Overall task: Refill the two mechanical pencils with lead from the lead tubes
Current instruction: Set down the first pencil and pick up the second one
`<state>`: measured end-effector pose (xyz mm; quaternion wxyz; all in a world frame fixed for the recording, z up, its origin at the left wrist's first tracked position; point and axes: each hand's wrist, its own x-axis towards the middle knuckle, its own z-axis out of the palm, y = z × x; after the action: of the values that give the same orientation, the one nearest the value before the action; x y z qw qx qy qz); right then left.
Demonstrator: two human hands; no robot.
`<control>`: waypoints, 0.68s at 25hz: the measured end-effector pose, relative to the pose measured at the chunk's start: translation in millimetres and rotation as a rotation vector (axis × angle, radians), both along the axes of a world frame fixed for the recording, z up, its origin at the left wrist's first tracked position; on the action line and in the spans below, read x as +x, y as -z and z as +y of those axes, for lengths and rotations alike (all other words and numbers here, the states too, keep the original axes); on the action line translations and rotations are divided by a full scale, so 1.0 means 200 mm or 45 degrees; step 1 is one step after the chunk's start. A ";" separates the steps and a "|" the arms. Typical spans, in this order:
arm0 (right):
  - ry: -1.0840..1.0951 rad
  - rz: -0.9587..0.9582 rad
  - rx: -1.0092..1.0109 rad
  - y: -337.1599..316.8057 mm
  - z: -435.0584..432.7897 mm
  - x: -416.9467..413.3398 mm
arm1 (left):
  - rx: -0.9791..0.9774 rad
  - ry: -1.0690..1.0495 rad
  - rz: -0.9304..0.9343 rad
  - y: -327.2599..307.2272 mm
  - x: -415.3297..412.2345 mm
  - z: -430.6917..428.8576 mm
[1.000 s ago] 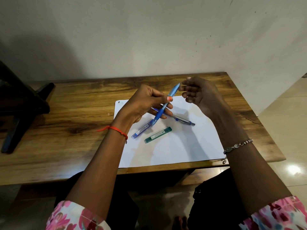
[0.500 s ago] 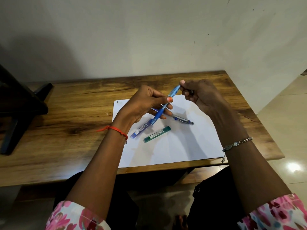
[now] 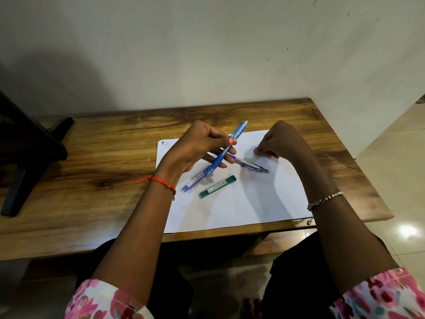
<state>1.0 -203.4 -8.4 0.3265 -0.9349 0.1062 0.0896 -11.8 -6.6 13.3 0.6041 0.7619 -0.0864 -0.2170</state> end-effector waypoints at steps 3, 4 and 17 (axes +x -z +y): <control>-0.053 -0.041 0.036 0.00 0.01 -0.01 | -0.003 0.000 0.000 0.00 0.00 0.00; -0.060 -0.047 0.040 0.00 0.01 0.00 | -0.002 -0.002 0.001 0.00 0.00 0.00; -0.088 -0.062 0.129 -0.01 -0.03 -0.01 | 0.047 -0.045 -0.056 0.01 0.02 0.01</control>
<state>-0.3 -209.1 -5.6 0.3727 -0.9221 0.0614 0.0834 -8.0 -5.6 11.2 0.5917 0.7789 -0.0823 -0.1911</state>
